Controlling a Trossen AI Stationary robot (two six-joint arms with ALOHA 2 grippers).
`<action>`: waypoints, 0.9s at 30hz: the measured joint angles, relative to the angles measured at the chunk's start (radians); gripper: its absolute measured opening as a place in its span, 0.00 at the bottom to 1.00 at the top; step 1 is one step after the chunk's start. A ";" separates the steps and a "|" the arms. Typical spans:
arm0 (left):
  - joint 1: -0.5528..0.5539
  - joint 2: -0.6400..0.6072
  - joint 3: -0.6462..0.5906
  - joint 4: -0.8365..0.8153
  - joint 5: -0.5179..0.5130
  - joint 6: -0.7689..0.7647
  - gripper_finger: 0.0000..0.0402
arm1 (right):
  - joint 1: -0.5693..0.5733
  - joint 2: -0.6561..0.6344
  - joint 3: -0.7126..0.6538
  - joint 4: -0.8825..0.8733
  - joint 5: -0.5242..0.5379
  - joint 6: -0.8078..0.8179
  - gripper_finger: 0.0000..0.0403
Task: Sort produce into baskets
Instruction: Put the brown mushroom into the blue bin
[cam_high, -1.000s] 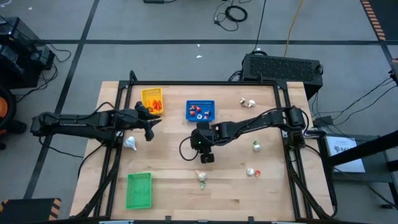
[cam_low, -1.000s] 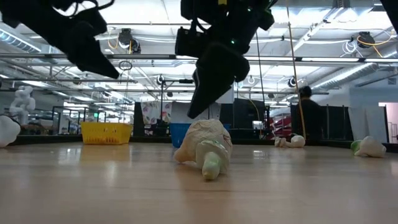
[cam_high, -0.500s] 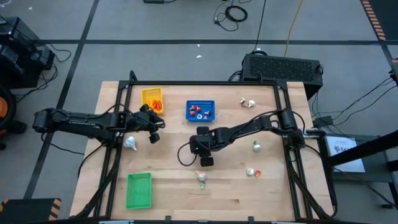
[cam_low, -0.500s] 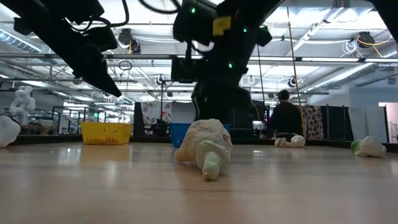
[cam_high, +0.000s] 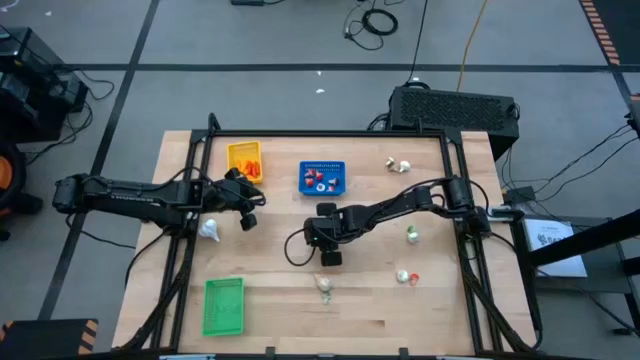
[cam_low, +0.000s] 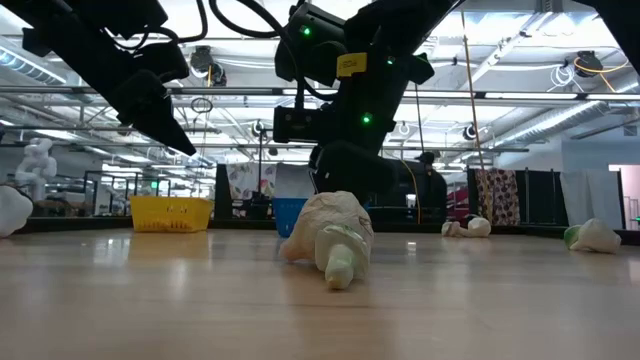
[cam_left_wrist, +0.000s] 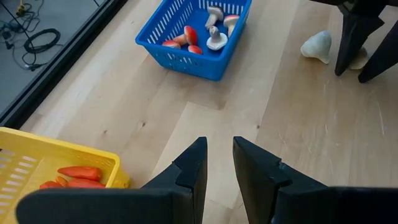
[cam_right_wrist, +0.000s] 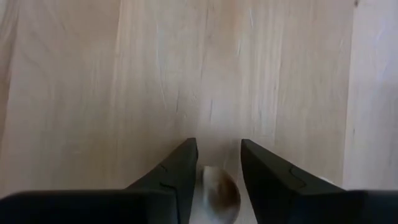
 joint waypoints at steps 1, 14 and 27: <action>0.000 0.000 0.000 0.000 0.000 0.000 0.22 | -0.002 -0.001 0.000 0.000 0.000 -0.001 0.29; 0.000 0.000 0.000 -0.001 0.001 0.000 0.22 | -0.005 -0.002 0.092 -0.111 0.003 -0.030 0.01; 0.000 0.000 0.000 -0.001 0.001 0.000 0.22 | -0.104 -0.003 0.269 -0.211 0.078 -0.209 0.03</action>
